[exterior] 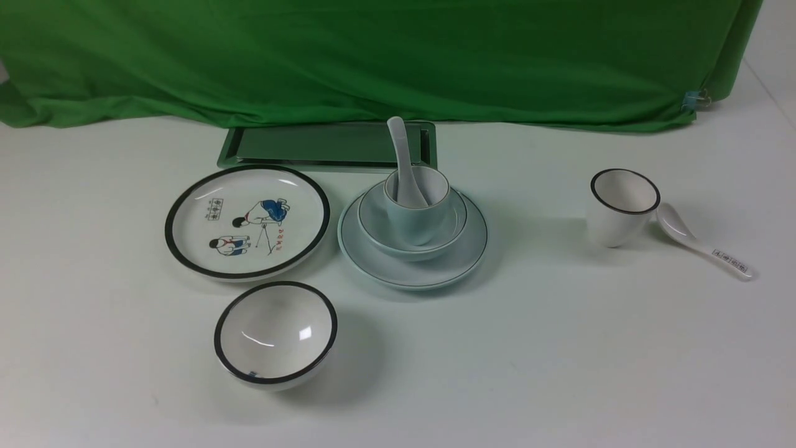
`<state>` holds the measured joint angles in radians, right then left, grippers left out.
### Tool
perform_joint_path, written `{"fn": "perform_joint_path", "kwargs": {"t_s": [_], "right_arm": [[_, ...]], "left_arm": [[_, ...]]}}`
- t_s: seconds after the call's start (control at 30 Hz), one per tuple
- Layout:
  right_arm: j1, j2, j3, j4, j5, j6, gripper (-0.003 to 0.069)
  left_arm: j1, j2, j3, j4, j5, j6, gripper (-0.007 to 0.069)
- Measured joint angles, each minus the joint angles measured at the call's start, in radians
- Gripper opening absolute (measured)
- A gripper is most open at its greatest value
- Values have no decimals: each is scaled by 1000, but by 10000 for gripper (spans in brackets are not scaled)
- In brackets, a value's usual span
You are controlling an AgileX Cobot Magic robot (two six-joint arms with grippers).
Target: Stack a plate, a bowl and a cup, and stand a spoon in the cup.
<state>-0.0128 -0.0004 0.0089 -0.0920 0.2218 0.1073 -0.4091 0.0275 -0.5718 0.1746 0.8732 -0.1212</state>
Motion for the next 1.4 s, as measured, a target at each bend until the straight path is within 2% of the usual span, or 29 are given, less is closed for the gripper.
{"fn": "perform_joint_path", "kwargs": {"t_s": [0.2, 0.43, 1.23, 1.37, 1.4], "right_arm": [[-24, 0, 0, 1, -1, 0, 7], [-27, 0, 0, 65, -3, 0, 7], [-27, 0, 0, 68, -3, 0, 38], [-27, 0, 0, 68, -3, 0, 48], [-27, 0, 0, 68, -3, 0, 51]], "left_arm": [[0, 0, 0, 0, 0, 0, -31], [0, 0, 0, 0, 0, 0, -31], [0, 0, 2, 10, -4, 0, -30], [0, 0, 49, 22, -103, 0, -30], [0, 0, 71, 31, -181, 0, -30]]}}
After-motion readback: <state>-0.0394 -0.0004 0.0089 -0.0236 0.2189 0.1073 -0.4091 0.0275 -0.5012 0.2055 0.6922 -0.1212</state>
